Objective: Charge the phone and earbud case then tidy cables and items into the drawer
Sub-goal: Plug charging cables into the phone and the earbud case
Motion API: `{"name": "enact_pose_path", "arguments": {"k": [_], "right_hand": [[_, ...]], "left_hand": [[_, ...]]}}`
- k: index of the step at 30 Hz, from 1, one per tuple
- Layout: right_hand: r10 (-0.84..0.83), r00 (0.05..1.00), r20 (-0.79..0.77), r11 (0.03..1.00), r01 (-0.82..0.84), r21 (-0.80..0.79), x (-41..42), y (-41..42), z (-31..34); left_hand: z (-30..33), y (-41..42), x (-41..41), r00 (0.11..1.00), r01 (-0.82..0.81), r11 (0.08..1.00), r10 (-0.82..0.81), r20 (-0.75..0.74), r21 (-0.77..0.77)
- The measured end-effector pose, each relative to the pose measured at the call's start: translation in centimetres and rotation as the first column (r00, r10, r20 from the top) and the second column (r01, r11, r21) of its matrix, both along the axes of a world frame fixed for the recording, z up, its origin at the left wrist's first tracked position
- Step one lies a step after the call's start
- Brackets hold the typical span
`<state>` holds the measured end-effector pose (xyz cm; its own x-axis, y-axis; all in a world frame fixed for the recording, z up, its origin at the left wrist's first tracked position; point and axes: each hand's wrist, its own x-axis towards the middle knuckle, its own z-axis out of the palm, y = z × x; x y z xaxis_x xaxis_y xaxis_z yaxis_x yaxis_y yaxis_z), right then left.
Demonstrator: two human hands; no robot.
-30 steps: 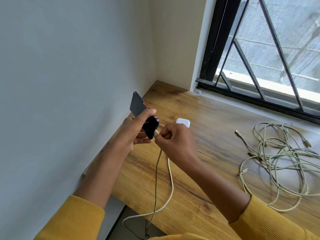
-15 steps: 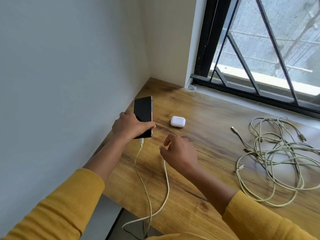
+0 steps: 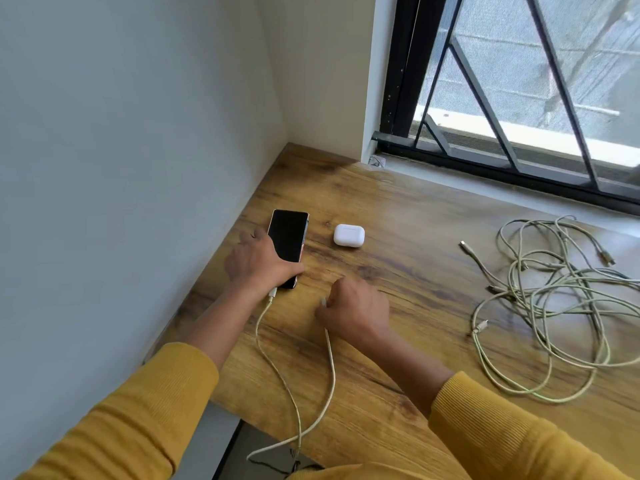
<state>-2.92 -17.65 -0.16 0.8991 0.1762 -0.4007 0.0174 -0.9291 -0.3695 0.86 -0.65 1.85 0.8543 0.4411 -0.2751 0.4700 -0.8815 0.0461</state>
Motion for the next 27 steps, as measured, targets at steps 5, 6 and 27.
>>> {"name": "enact_pose_path", "arguments": {"k": [5,6,27], "right_hand": [[-0.135,0.991,-0.008,0.981,0.135,0.141,-0.4,-0.5,0.0],[-0.17,0.985,-0.014,0.968,0.169,0.184,-0.5,-0.6,-0.1],[-0.465,0.774,-0.43,0.397,0.617,0.68,-0.6,-3.9,1.3]], "left_hand": [[0.0,0.1,-0.3,0.999,0.001,1.0,-0.001,0.035,-0.012],[0.0,0.1,-0.4,0.999,0.002,1.0,-0.002,0.039,-0.017],[0.5,-6.8,4.0,0.735,0.678,0.713,-0.662,0.147,-0.179]]}}
